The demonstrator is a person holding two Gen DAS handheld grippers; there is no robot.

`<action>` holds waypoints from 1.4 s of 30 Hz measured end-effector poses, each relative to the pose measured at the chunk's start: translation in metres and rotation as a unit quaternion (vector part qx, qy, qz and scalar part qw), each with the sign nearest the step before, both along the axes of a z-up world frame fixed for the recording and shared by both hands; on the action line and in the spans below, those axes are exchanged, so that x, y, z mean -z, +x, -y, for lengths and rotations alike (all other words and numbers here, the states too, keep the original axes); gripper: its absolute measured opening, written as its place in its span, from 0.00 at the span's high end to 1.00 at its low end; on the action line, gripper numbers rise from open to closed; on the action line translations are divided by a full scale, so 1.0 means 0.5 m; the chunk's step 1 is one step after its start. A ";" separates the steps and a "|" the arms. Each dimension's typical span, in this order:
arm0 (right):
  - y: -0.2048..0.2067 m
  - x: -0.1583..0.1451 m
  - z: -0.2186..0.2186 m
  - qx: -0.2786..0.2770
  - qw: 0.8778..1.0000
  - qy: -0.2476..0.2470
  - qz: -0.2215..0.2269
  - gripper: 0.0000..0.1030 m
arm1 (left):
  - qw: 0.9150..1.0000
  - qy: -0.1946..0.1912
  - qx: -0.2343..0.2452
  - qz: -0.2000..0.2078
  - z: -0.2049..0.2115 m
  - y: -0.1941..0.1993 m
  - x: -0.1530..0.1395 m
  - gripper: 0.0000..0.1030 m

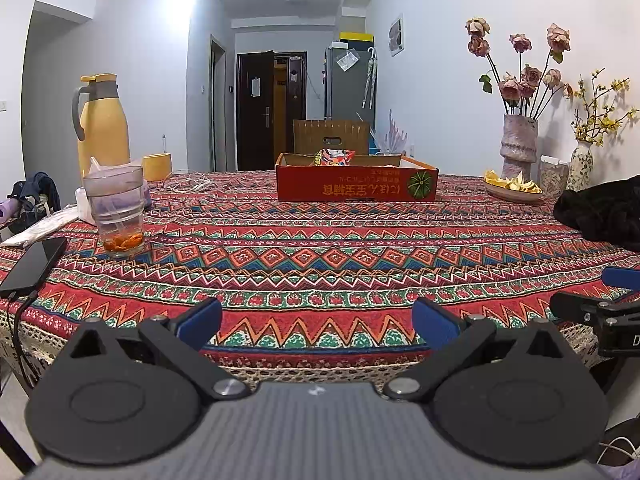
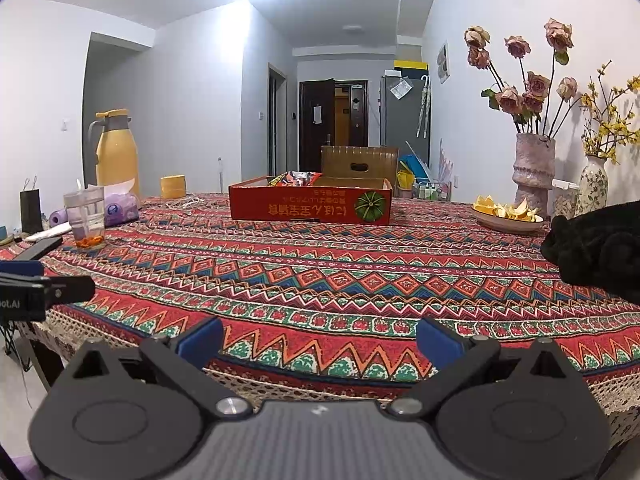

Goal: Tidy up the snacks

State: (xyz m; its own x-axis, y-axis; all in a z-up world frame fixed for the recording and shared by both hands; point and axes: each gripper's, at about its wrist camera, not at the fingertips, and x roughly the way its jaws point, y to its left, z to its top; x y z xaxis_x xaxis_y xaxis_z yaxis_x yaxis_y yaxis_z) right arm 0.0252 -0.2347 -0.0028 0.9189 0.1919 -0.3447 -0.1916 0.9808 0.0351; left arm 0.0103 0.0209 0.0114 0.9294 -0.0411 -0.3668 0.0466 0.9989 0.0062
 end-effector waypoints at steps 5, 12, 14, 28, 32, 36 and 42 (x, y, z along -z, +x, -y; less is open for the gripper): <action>0.001 0.000 0.000 0.001 1.000 0.002 -0.002 0.00 | 1.000 0.000 0.000 0.000 0.000 0.000 0.000 0.00; 0.002 0.002 -0.001 0.002 1.000 0.000 -0.002 0.00 | 1.000 0.000 -0.001 -0.001 0.000 0.000 0.000 0.00; 0.002 0.004 -0.004 0.001 1.000 -0.006 -0.001 0.00 | 1.000 0.000 -0.001 -0.001 0.000 0.000 -0.001 0.00; -0.001 0.006 -0.007 0.001 1.000 -0.011 0.000 0.00 | 1.000 0.002 0.000 0.001 -0.002 -0.001 -0.003 0.00; -0.002 0.006 -0.008 0.002 1.000 -0.012 0.001 0.00 | 1.000 0.003 -0.002 -0.005 -0.002 0.001 -0.003 0.00; 0.000 0.005 -0.004 0.002 1.000 -0.008 0.001 0.00 | 1.000 0.003 -0.003 -0.005 -0.002 0.002 -0.003 0.00; 0.001 0.006 -0.004 0.003 1.000 -0.006 -0.001 0.00 | 1.000 0.004 0.001 -0.003 -0.001 0.002 -0.003 0.00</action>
